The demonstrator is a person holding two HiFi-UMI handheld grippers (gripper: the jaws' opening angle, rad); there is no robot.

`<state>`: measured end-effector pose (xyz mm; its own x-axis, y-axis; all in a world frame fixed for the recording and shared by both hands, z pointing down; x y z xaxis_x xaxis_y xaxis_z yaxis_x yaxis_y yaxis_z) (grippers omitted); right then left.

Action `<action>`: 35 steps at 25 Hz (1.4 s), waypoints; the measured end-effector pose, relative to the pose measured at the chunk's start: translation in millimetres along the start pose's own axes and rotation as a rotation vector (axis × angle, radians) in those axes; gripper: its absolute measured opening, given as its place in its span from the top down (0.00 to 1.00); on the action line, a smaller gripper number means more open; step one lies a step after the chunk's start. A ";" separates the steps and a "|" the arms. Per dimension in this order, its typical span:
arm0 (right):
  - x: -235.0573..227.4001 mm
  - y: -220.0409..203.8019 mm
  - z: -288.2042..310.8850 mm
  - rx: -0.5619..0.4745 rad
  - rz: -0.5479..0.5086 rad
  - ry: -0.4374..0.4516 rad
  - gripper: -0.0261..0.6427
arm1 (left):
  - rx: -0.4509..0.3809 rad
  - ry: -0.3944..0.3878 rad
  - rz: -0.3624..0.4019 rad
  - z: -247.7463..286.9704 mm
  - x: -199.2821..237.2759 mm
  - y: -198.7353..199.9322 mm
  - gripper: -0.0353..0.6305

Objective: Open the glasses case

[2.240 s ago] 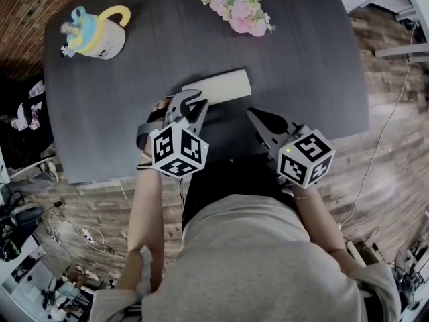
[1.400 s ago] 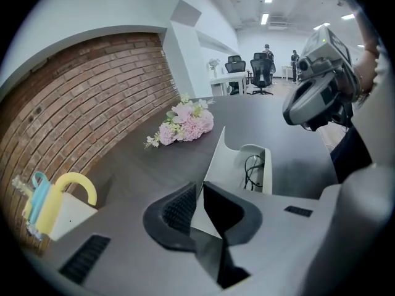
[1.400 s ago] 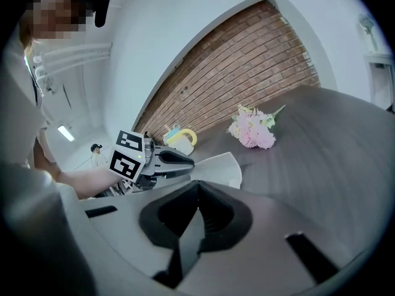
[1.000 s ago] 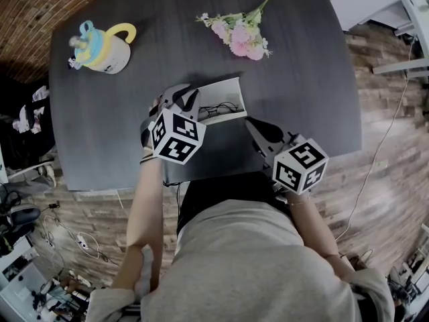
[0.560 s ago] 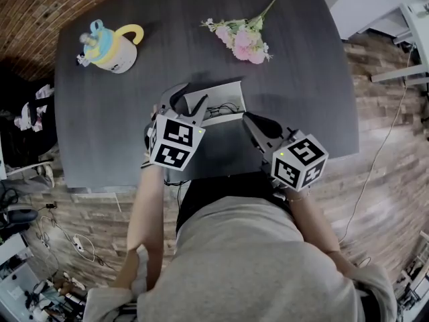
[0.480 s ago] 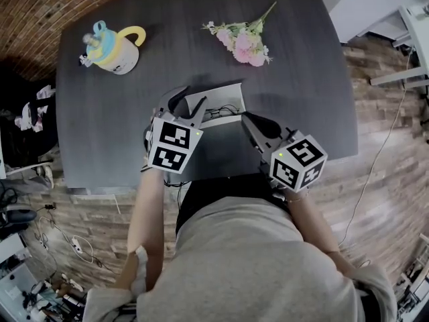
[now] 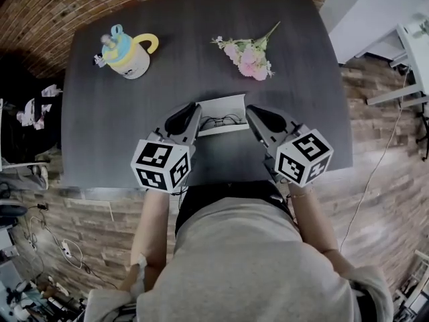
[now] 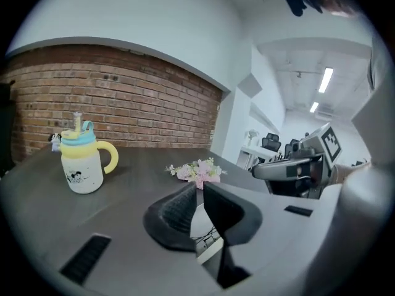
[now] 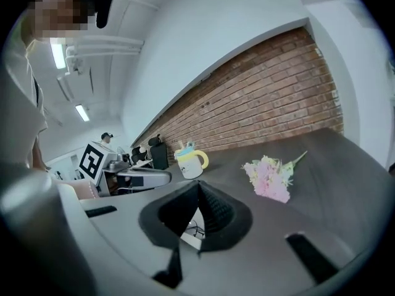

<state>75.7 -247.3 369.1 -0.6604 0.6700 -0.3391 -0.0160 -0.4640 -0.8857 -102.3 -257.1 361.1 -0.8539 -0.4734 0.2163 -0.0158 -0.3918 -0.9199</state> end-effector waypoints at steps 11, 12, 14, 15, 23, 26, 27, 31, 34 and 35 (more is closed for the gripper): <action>18.2 12.0 -11.1 -0.033 -0.044 0.014 0.95 | 0.013 0.072 -0.049 -24.9 -14.0 -11.3 0.90; 20.8 8.9 -10.5 -0.024 -0.042 0.021 0.95 | 0.020 0.072 -0.045 -25.2 -16.5 -14.5 0.90; 25.9 1.7 -7.9 -0.005 -0.033 0.034 0.95 | 0.037 0.065 -0.045 -25.8 -21.0 -21.6 0.90; 28.6 -1.6 -6.4 0.004 -0.028 0.040 0.95 | 0.043 0.057 -0.055 -26.6 -22.9 -24.6 0.90; 40.2 -15.4 -4.2 0.061 -0.033 0.061 0.95 | 0.063 0.045 -0.126 -32.4 -29.6 -41.7 0.90; 42.2 -18.4 -2.9 0.062 -0.017 0.071 0.95 | 0.088 0.021 -0.115 -33.3 -32.9 -46.3 0.90; 43.6 -20.5 -2.2 0.066 -0.013 0.076 0.95 | 0.095 0.014 -0.118 -33.7 -33.8 -48.3 0.90; 48.5 -26.6 -2.8 0.089 -0.002 0.084 0.95 | 0.106 0.001 -0.116 -34.8 -37.6 -52.1 0.90; 47.9 -28.1 -4.8 0.089 0.000 0.082 0.95 | 0.109 0.006 -0.111 -35.6 -36.5 -52.7 0.90; 47.4 -29.0 -5.4 0.089 0.001 0.082 0.95 | 0.111 0.005 -0.112 -35.6 -36.2 -53.2 0.90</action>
<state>48.9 -198.9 377.0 -0.5971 0.7130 -0.3676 -0.0847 -0.5117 -0.8550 -89.1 -191.0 390.5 -0.8527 -0.4176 0.3139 -0.0541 -0.5269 -0.8482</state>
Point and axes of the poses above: the fingertips, and each gripper's own axes: z forward along the fingers, x to its left, y out of its top, the point moved 5 cm from there along -z, backward along the fingers, and after that the axes turned 1 degree about y, right-handed, at the moved point
